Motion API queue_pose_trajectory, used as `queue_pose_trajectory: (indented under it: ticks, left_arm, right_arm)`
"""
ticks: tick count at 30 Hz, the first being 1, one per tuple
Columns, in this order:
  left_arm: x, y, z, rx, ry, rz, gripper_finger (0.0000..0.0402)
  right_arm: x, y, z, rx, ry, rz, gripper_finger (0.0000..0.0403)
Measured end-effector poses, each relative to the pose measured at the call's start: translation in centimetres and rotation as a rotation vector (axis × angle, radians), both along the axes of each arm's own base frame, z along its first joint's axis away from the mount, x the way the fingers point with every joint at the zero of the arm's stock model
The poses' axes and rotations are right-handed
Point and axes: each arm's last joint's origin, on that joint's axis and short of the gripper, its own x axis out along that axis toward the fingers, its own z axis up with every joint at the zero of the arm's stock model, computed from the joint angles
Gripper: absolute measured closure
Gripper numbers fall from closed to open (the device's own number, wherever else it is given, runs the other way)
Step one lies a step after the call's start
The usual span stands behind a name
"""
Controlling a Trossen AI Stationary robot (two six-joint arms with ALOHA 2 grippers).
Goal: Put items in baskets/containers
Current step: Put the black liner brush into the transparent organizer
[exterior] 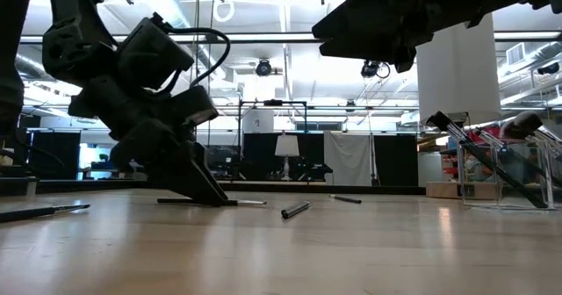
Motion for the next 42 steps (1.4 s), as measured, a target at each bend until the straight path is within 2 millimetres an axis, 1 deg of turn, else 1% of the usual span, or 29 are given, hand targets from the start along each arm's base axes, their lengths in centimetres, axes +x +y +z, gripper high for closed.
queue_pose_trajectory:
  ticks: [12, 19, 22, 27, 31, 35, 42]
  left_arm:
    - [-0.05, -0.10, -0.05, 0.007, 0.005, -0.051, 0.0345]
    - [-0.04, -0.13, -0.04, 0.001, 0.004, -0.057, 0.0388]
    - [-0.01, -0.13, -0.07, 0.001, 0.002, -0.057, 0.0391]
    - [0.00, -0.13, -0.07, -0.003, -0.002, -0.054, 0.0380]
    - [0.01, -0.14, -0.06, -0.007, -0.008, -0.056, 0.0391]
    - [0.04, -0.15, -0.03, -0.028, -0.019, -0.039, 0.0391]
    - [0.09, -0.13, -0.01, -0.072, -0.029, 0.023, 0.0377]
  right_arm:
    - [0.00, 0.00, 0.01, 0.002, -0.001, 0.001, 0.0229]
    - [0.00, 0.00, 0.01, 0.003, -0.001, 0.001, 0.0229]
    - [0.00, 0.00, 0.01, 0.003, -0.001, 0.001, 0.0229]
    - [0.00, 0.00, 0.01, 0.003, -0.001, 0.001, 0.0229]
    - [0.00, 0.00, 0.01, 0.003, -0.001, 0.001, 0.0229]
    - [0.00, 0.00, 0.01, 0.003, -0.001, 0.001, 0.0229]
    - [0.00, 0.00, 0.01, 0.002, -0.001, 0.001, 0.0229]
